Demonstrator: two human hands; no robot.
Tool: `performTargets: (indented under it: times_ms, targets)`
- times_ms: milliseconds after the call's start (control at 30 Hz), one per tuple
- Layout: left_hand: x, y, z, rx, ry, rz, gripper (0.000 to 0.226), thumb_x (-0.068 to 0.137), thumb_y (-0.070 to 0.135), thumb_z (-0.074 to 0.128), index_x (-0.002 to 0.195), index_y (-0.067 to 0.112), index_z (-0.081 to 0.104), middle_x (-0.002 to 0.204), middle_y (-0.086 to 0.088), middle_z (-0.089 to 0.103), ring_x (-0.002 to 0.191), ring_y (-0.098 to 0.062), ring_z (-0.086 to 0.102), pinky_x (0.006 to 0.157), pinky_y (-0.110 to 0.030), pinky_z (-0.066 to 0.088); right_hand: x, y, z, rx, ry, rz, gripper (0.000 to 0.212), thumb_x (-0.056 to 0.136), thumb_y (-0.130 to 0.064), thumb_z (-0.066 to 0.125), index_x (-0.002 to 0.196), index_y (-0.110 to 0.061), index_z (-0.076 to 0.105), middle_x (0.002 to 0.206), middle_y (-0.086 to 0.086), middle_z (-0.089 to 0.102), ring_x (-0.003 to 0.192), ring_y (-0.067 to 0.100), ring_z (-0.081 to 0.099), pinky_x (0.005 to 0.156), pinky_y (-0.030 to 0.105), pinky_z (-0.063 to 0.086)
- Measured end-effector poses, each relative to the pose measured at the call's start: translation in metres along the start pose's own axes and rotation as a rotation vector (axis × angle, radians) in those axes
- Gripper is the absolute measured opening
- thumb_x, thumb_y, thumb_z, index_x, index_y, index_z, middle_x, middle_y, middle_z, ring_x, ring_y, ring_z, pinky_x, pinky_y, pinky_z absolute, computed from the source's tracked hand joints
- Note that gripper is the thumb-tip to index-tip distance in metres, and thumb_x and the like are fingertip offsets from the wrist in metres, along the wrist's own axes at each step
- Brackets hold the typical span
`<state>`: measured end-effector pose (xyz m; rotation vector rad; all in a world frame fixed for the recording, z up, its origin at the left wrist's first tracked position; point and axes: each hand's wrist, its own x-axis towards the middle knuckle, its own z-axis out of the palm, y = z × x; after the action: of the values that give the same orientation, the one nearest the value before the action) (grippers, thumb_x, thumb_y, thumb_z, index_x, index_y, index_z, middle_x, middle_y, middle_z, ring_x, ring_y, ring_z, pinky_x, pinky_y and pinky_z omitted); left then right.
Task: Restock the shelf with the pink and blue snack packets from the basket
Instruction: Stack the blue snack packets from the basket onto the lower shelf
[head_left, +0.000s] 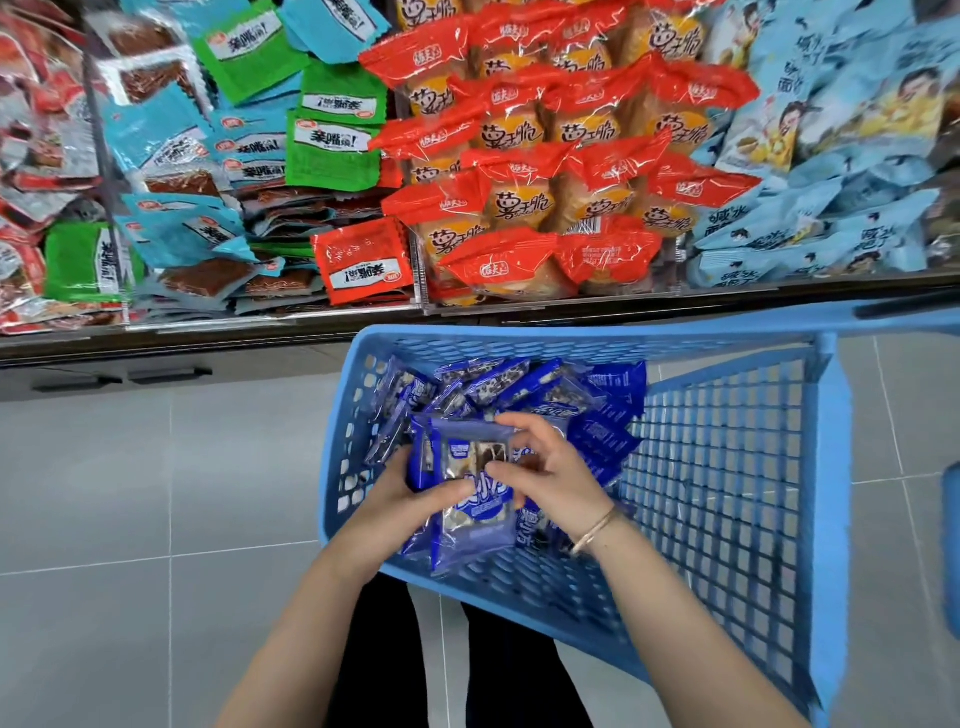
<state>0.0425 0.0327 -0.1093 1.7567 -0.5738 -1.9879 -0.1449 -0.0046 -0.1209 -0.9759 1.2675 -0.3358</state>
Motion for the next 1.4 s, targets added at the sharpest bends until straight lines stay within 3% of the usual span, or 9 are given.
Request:
performTargets:
  times_ms: [200, 300, 400, 500, 633, 800, 900, 1067, 1400]
  targets:
    - [-0.005, -0.01, -0.011, -0.234, 0.148, 0.014, 0.037, 0.08, 0.004, 0.066, 0.112, 0.021, 0.059, 0.096, -0.004, 0.075, 0.087, -0.023, 0.071, 0.078, -0.036, 0.054, 0.004, 0.035, -0.01, 0.438, 0.13, 0.19, 0.02, 0.089, -0.013, 0.058, 0.108, -0.019, 0.058, 0.103, 0.006, 0.061, 0.068, 0.011, 0.066, 0.064, 0.022, 0.056]
    - [-0.014, -0.018, -0.026, -0.379, 0.214, 0.05, 0.035, 0.071, 0.009, 0.062, 0.106, 0.013, 0.061, 0.087, -0.007, 0.075, 0.074, -0.021, 0.072, 0.061, -0.028, 0.058, 0.01, 0.074, -0.032, -0.035, 0.265, 0.352, 0.028, 0.09, -0.017, 0.06, 0.115, -0.006, 0.057, 0.1, 0.009, 0.063, 0.08, 0.017, 0.063, 0.075, 0.028, 0.056]
    - [-0.027, -0.03, -0.045, -0.434, 0.254, 0.092, 0.036, 0.069, 0.015, 0.058, 0.105, 0.011, 0.063, 0.09, -0.01, 0.075, 0.077, -0.022, 0.073, 0.061, -0.028, 0.058, 0.016, 0.101, -0.044, -0.195, 0.302, 0.498, 0.041, 0.087, -0.022, 0.065, 0.122, -0.005, 0.053, 0.098, 0.009, 0.06, 0.088, 0.021, 0.057, 0.085, 0.034, 0.05]
    - [-0.034, -0.042, -0.058, -0.439, 0.262, 0.072, 0.046, 0.071, 0.019, 0.058, 0.115, 0.008, 0.061, 0.103, -0.016, 0.072, 0.088, -0.028, 0.071, 0.067, -0.034, 0.059, 0.026, 0.111, -0.041, -0.473, 0.159, 0.513, 0.054, 0.081, -0.036, 0.069, 0.125, -0.012, 0.051, 0.119, 0.007, 0.056, 0.102, 0.019, 0.052, 0.088, 0.026, 0.044]
    - [-0.032, -0.055, -0.064, -0.468, 0.251, 0.066, 0.051, 0.073, 0.022, 0.056, 0.121, 0.006, 0.059, 0.111, -0.017, 0.069, 0.097, -0.03, 0.069, 0.073, -0.033, 0.059, 0.036, 0.117, -0.025, -1.097, 0.003, 0.501, 0.068, 0.079, -0.046, 0.066, 0.133, -0.013, 0.041, 0.135, 0.006, 0.041, 0.127, 0.025, 0.037, 0.102, 0.038, 0.043]
    - [-0.028, -0.064, -0.069, -0.484, 0.266, 0.064, 0.052, 0.074, 0.02, 0.061, 0.123, 0.003, 0.056, 0.111, -0.019, 0.069, 0.096, -0.031, 0.069, 0.075, -0.032, 0.058, 0.031, 0.114, -0.016, -1.149, 0.063, 0.46, 0.051, 0.084, -0.038, 0.065, 0.124, -0.01, 0.05, 0.128, 0.006, 0.047, 0.121, 0.023, 0.044, 0.094, 0.035, 0.049]
    - [-0.026, -0.059, -0.071, -0.484, 0.256, 0.063, 0.048, 0.076, 0.018, 0.064, 0.122, 0.005, 0.056, 0.112, -0.021, 0.068, 0.099, -0.034, 0.068, 0.075, -0.034, 0.058, 0.011, 0.104, -0.016, -1.12, 0.093, 0.393, 0.043, 0.086, -0.036, 0.061, 0.121, -0.014, 0.051, 0.123, 0.006, 0.054, 0.117, 0.023, 0.05, 0.092, 0.035, 0.05]
    - [-0.028, -0.046, -0.059, -0.494, 0.282, 0.054, 0.037, 0.087, 0.006, 0.057, 0.124, 0.001, 0.052, 0.105, -0.021, 0.07, 0.088, -0.03, 0.071, 0.069, -0.034, 0.058, -0.033, 0.069, -0.033, -0.835, 0.257, 0.415, 0.031, 0.085, -0.033, 0.062, 0.112, -0.021, 0.055, 0.096, 0.003, 0.066, 0.09, 0.021, 0.064, 0.068, 0.025, 0.049]
    - [-0.1, -0.019, -0.039, -0.571, 0.296, 0.123, 0.033, 0.087, 0.009, 0.057, 0.119, 0.0, 0.055, 0.101, -0.02, 0.071, 0.082, -0.029, 0.071, 0.069, -0.037, 0.058, -0.105, -0.028, -0.055, -0.185, 0.402, 0.211, 0.014, 0.088, -0.015, 0.059, 0.09, -0.012, 0.045, 0.085, 0.014, 0.053, 0.076, 0.023, 0.054, 0.072, 0.032, 0.044]
